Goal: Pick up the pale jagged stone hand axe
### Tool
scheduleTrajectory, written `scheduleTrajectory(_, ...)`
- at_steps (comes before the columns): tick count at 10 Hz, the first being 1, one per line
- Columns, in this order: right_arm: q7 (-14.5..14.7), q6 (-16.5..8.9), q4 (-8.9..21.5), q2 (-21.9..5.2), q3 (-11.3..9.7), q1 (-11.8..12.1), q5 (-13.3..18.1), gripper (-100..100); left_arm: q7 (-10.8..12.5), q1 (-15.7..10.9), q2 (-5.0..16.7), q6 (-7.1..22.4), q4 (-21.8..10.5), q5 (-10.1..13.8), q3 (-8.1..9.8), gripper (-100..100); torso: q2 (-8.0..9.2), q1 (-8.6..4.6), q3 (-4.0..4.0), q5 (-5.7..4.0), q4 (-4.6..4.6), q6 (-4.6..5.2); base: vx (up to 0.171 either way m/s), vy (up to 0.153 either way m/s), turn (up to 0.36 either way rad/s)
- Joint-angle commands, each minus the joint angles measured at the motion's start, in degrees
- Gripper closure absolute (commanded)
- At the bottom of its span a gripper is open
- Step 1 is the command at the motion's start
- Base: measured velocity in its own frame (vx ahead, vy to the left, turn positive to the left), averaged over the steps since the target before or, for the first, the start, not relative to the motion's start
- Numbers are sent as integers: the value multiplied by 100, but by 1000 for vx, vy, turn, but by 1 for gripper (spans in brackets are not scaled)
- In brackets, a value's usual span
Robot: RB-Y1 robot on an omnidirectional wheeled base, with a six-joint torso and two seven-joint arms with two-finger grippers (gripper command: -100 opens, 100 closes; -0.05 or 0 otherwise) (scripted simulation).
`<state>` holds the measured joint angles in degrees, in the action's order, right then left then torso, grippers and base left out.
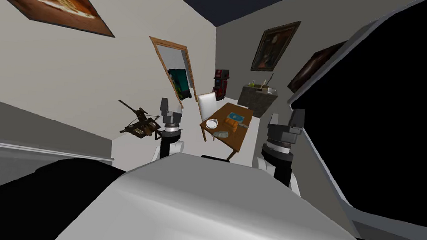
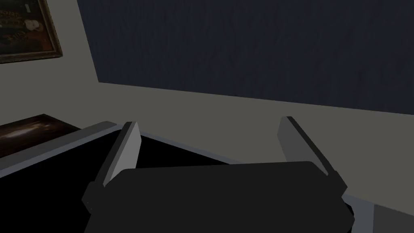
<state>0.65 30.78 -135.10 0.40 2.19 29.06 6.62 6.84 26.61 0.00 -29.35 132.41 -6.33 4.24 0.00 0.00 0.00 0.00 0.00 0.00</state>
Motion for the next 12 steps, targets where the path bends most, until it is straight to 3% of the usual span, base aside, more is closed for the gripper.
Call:
scheduleTrajectory(1,62,-99,62,-249,-107,-90,-13,-100,0,0,0,0,0,0,0,0,0,0,0,0,0,0,-50,36,152)
scheduleTrajectory(4,222,-349,243,-697,-350,-291,-36,-100,0,-1,-1,0,0,0,-1,0,31,39,18,9,7,-2,-95,100,128)
scheduleTrajectory(8,585,-875,705,-1415,-825,-654,-66,-100,0,-2,-1,0,0,0,-2,0,35,52,21,12,8,-3,-101,129,235)
scheduleTrajectory(9,585,-875,705,-1415,-825,-654,-66,-100,0,-2,-1,0,0,0,-2,0,41,61,23,14,9,-3,-65,109,62)
scheduleTrajectory(12,961,-1370,1206,-1977,-1277,-938,-83,-100,0,-1,-1,0,0,0,-1,0,25,43,14,10,5,-3,-48,129,235)
